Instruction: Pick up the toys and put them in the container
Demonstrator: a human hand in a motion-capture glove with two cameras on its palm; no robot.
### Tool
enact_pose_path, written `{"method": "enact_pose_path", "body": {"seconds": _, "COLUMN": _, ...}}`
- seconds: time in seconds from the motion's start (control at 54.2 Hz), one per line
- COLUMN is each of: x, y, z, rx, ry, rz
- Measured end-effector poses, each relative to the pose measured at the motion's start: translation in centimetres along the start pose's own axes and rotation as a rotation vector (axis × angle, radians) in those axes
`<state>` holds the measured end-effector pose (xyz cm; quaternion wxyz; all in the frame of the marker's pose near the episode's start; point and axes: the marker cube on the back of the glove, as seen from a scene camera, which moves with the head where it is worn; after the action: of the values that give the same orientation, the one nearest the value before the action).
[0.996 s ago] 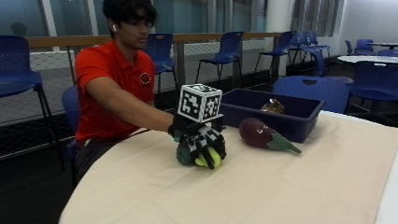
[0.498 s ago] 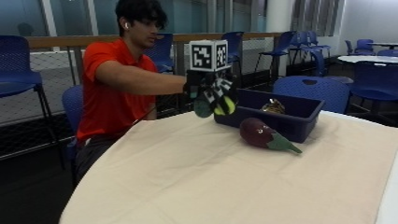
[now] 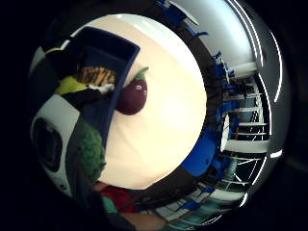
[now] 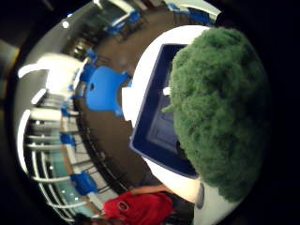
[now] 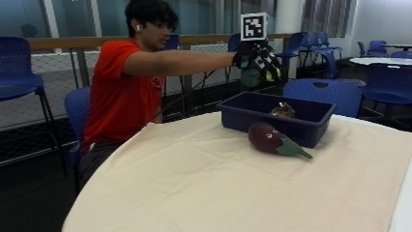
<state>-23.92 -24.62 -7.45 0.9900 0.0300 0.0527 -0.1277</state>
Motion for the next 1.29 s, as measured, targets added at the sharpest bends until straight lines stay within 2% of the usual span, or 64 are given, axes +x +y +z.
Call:
{"method": "enact_pose_path", "body": {"seconds": 0.092, "x": -2.2, "y": -0.6, "z": 0.1, "rx": 0.002, "ry": -0.058, "rz": -0.084}}
{"method": "enact_pose_path", "body": {"seconds": 0.203, "x": -2.2, "y": -1.3, "z": 1.2, "rx": -0.005, "ry": -0.057, "rz": -0.086}}
{"method": "enact_pose_path", "body": {"seconds": 0.295, "x": -1.3, "y": -1.9, "z": 2.5, "rx": -0.049, "ry": -0.070, "rz": 0.037}}
{"method": "enact_pose_path", "body": {"seconds": 0.369, "x": -1.0, "y": -1.4, "z": 3.2, "rx": -0.124, "ry": -0.093, "rz": -0.048}}
{"method": "enact_pose_path", "body": {"seconds": 0.48, "x": -0.7, "y": -1.2, "z": 3.6, "rx": -0.185, "ry": -0.178, "rz": -0.034}}
{"method": "enact_pose_path", "body": {"seconds": 0.553, "x": 1.0, "y": -1.1, "z": 3.6, "rx": -0.143, "ry": -0.222, "rz": -0.024}}
{"method": "enact_pose_path", "body": {"seconds": 0.682, "x": 5.8, "y": -1.1, "z": 4.4, "rx": -0.088, "ry": -0.244, "rz": 0.079}}
{"method": "enact_pose_path", "body": {"seconds": 0.793, "x": 11.3, "y": -1.0, "z": 6.8, "rx": -0.107, "ry": -0.183, "rz": 0.197}}
{"method": "enact_pose_path", "body": {"seconds": 1.015, "x": 17.6, "y": 0.1, "z": 12.4, "rx": -0.180, "ry": -0.230, "rz": 0.308}}
{"method": "enact_pose_path", "body": {"seconds": 1.144, "x": 18.5, "y": 0.4, "z": 14.3, "rx": -0.208, "ry": -0.221, "rz": 0.324}}
{"method": "enact_pose_path", "body": {"seconds": 1.291, "x": 18.4, "y": 0.6, "z": 17.1, "rx": -0.273, "ry": -0.227, "rz": 0.267}}
